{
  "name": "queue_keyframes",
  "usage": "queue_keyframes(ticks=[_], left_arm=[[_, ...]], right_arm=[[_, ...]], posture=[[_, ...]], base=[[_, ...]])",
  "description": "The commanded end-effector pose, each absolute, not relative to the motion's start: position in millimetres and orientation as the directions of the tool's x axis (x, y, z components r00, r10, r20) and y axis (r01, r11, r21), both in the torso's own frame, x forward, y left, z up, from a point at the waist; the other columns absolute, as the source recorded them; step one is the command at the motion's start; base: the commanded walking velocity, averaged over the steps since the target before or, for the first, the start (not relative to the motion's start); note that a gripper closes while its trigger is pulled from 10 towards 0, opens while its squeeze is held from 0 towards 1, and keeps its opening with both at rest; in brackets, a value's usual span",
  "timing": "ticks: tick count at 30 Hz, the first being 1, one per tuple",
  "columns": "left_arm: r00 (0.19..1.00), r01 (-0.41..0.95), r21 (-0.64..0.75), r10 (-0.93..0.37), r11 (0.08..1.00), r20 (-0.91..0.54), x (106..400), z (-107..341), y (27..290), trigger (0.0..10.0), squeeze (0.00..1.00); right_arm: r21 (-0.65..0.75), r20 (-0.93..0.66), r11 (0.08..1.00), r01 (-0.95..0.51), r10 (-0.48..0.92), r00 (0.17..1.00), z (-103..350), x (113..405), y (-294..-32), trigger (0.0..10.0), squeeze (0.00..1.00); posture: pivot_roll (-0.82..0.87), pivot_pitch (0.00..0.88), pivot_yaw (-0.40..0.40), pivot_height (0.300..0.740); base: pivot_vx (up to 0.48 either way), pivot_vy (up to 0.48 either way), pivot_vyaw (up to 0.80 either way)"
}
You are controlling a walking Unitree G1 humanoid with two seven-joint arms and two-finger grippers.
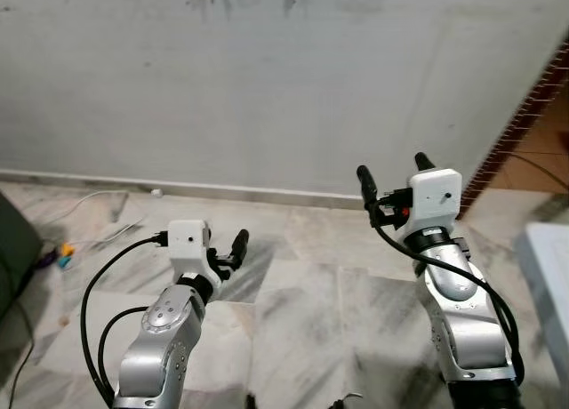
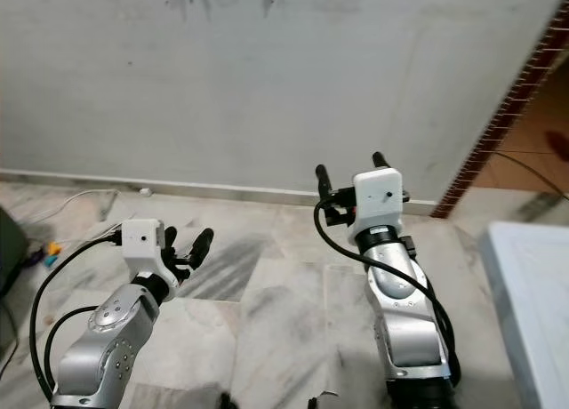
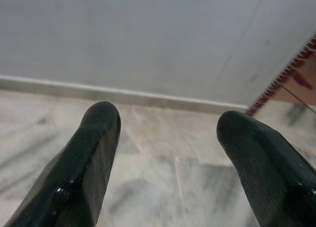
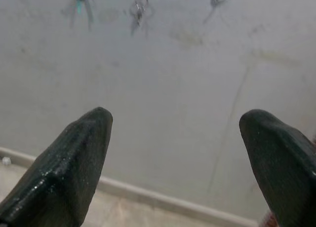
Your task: Hang keys on a hook
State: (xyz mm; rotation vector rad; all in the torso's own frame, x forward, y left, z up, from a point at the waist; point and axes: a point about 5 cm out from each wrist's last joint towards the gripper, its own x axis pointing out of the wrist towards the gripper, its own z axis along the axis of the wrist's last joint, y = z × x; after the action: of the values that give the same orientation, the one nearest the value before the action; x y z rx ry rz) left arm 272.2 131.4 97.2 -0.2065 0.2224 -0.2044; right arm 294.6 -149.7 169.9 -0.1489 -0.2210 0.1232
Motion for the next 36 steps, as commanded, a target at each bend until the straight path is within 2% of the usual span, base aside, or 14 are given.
queue_keyframes(ticks=[1,7,30,36], left_arm=[[0.959,0.164,-0.214,-0.207,0.963,-0.194,272.8,99.3,136.8,10.0,0.00],[0.958,0.163,-0.231,-0.211,0.959,-0.196,272.2,98.9,136.2,10.0,0.00],[0.953,0.184,-0.236,-0.232,0.954,-0.196,275.1,99.4,133.7,10.0,0.00],[0.953,0.203,-0.220,-0.244,0.954,-0.180,277.2,102.8,132.1,10.0,0.00]], right_arm=[[-0.161,0.228,0.981,-0.110,0.146,0.963,175.5,295.0,-146.3,10.0,0.00],[-0.159,0.227,0.981,-0.111,0.145,0.963,175.1,294.1,-145.6,10.0,0.00],[-0.156,0.227,0.983,-0.099,0.134,0.965,176.1,294.3,-147.2,10.0,0.00],[-0.156,0.224,0.983,-0.096,0.130,0.966,176.1,294.7,-147.3,10.0,0.00]], posture=[[0.01,0.159,0.022,0.740],[0.01,0.163,0.022,0.740],[-0.01,0.165,0.025,0.740],[-0.01,0.164,0.027,0.740]], base=[[0.000,0.000,0.00],[0.000,0.000,0.00],[0.000,0.463,0.00],[0.000,0.000,-0.08]])
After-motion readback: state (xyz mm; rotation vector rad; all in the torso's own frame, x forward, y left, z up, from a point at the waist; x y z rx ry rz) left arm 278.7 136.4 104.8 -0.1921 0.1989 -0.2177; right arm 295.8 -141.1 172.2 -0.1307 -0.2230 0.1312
